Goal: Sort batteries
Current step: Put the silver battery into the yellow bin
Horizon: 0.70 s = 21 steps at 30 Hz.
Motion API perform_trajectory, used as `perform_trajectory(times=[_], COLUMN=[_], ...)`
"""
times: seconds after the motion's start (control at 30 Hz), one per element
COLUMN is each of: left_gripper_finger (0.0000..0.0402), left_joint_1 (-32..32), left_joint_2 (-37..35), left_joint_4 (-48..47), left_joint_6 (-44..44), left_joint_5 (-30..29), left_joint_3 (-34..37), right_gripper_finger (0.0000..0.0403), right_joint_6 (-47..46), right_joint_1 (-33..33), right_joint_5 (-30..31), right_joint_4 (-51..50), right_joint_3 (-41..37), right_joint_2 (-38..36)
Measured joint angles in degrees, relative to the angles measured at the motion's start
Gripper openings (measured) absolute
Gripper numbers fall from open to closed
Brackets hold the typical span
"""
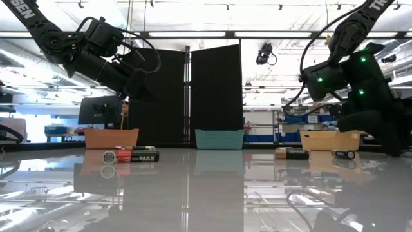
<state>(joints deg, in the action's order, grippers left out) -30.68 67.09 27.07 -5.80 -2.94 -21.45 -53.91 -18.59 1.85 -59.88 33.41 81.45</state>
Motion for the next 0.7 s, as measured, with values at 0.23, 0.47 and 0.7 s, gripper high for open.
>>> perform_trajectory(times=[0.23, 0.47, 0.7], left_gripper_finger=[0.0011, 0.0011, 0.0011], left_joint_1=[0.0, 0.0, 0.0], left_joint_2=[0.0, 0.0, 0.0], left_joint_4=[0.0, -0.5, -0.7], left_joint_6=[0.0, 0.1, 0.4], left_joint_5=[0.0, 0.0, 0.0], left_joint_3=[0.0, 0.0, 0.0], right_gripper_finger=[0.0111, 0.0055, 0.0055], right_joint_6=[3.7, 9.4, 12.3], right_joint_1=[0.2, 1.5, 4.6], right_joint_5=[0.0, 0.1, 1.9], right_joint_4=[0.4, 1.5, 3.9], right_joint_3=[0.8, 1.2, 5.8], right_joint_2=[0.1, 0.1, 0.0])
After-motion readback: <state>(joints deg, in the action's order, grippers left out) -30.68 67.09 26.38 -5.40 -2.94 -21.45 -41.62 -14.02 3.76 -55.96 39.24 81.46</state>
